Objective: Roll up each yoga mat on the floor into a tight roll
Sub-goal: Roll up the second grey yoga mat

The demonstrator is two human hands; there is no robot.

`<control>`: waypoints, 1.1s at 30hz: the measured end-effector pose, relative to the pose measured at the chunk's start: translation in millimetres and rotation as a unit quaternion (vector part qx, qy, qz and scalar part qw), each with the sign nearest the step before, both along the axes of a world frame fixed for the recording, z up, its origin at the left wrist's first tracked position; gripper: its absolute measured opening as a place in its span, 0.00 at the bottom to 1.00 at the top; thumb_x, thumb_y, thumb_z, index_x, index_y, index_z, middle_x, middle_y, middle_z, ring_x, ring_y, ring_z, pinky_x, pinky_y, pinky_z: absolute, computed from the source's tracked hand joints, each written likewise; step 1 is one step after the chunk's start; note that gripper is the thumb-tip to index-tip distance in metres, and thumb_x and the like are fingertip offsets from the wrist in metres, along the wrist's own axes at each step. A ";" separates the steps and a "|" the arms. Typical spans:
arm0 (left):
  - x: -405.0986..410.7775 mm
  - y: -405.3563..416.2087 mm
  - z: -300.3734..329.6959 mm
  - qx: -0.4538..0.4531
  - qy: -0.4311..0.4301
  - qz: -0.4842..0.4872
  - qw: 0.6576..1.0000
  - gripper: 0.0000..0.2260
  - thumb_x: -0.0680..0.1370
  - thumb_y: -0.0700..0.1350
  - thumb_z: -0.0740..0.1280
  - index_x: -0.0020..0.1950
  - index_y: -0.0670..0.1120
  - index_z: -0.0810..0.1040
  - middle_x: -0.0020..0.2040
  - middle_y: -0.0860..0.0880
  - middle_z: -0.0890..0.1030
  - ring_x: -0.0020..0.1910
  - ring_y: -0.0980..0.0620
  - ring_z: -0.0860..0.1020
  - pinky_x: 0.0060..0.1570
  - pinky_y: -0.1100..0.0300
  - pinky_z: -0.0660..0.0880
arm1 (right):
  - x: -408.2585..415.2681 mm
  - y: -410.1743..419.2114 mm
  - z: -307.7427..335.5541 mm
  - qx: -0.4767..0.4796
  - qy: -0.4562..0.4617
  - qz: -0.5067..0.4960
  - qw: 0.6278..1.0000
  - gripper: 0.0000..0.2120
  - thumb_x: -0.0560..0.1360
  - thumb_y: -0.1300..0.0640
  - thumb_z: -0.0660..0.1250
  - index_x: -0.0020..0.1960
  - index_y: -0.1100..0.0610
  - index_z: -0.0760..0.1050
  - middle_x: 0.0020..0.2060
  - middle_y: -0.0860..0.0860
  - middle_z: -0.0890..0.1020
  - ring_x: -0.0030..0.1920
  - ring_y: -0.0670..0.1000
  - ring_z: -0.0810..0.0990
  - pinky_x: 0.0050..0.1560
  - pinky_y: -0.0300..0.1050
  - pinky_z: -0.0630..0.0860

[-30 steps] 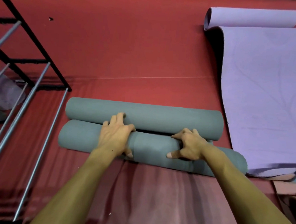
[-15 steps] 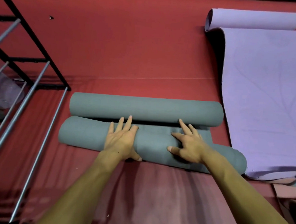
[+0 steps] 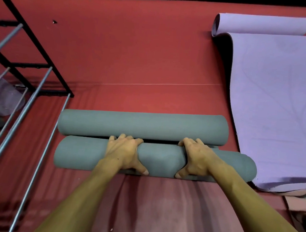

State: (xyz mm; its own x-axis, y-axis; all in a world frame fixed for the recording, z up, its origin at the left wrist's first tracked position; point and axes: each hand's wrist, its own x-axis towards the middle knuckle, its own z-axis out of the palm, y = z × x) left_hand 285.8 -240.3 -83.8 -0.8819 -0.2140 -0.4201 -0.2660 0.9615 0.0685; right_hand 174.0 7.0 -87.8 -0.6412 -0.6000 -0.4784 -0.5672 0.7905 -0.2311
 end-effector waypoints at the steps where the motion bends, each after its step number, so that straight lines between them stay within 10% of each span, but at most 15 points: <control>1: -0.6 0.3 -0.4 0.007 -0.004 0.004 1.000 0.45 0.46 0.79 0.71 0.60 0.62 0.75 0.53 0.58 0.78 0.58 0.50 0.73 0.58 0.47 0.68 | -1.4 -2.1 1.5 0.009 -0.004 0.003 1.000 0.50 0.53 0.31 0.80 0.67 0.47 0.65 0.61 0.44 0.75 0.58 0.51 0.68 0.58 0.50 0.73; 10: -6.6 7.3 8.4 0.053 0.020 0.062 0.997 0.56 0.55 0.69 0.82 0.79 0.65 0.62 0.84 0.48 0.57 0.83 0.48 0.52 0.80 0.39 0.52 | -10.1 -9.2 3.5 0.034 0.006 0.012 0.999 0.56 0.62 0.28 0.77 0.82 0.48 0.59 0.68 0.52 0.67 0.67 0.57 0.63 0.72 0.54 0.69; 17: -8.8 2.6 8.5 0.040 0.106 0.050 0.992 0.37 0.65 0.72 0.75 0.71 0.61 0.72 0.64 0.57 0.76 0.69 0.52 0.73 0.73 0.45 0.64 | -14.3 -11.2 7.4 -0.005 0.010 -0.022 1.000 0.43 0.70 0.33 0.73 0.78 0.50 0.64 0.71 0.52 0.71 0.68 0.59 0.68 0.72 0.53 0.66; 22: -8.8 1.3 7.2 0.024 0.050 0.019 0.998 0.52 0.57 0.75 0.76 0.78 0.61 0.62 0.75 0.59 0.68 0.77 0.50 0.63 0.76 0.40 0.58 | -9.2 -16.9 3.8 0.025 0.024 -0.020 0.999 0.57 0.60 0.23 0.52 0.83 0.50 0.56 0.83 0.53 0.54 0.80 0.59 0.56 0.80 0.57 0.54; 26: 3.6 14.5 -12.7 -0.074 0.057 0.021 0.995 0.58 0.60 0.64 0.82 0.82 0.59 0.53 0.80 0.53 0.62 0.80 0.44 0.59 0.75 0.27 0.49 | -3.7 -22.3 -4.0 0.046 0.105 0.017 0.993 0.61 0.53 0.18 0.68 0.76 0.54 0.65 0.73 0.54 0.65 0.70 0.60 0.65 0.77 0.61 0.60; 33: -3.6 0.8 0.0 -0.044 0.005 -0.040 0.998 0.48 0.53 0.67 0.81 0.70 0.63 0.67 0.65 0.57 0.77 0.64 0.48 0.73 0.65 0.42 0.67 | 5.0 -20.7 0.3 0.054 0.053 0.022 0.997 0.52 0.53 0.27 0.77 0.69 0.53 0.70 0.61 0.51 0.75 0.63 0.56 0.71 0.61 0.56 0.77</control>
State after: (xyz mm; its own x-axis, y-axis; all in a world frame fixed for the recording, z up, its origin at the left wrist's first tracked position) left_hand 282.2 -239.5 -83.8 -0.9016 -0.1778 -0.3943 -0.1869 0.9823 -0.0156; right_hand 179.0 -13.7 -87.5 -0.6664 -0.5765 -0.4728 -0.6179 0.7819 -0.0827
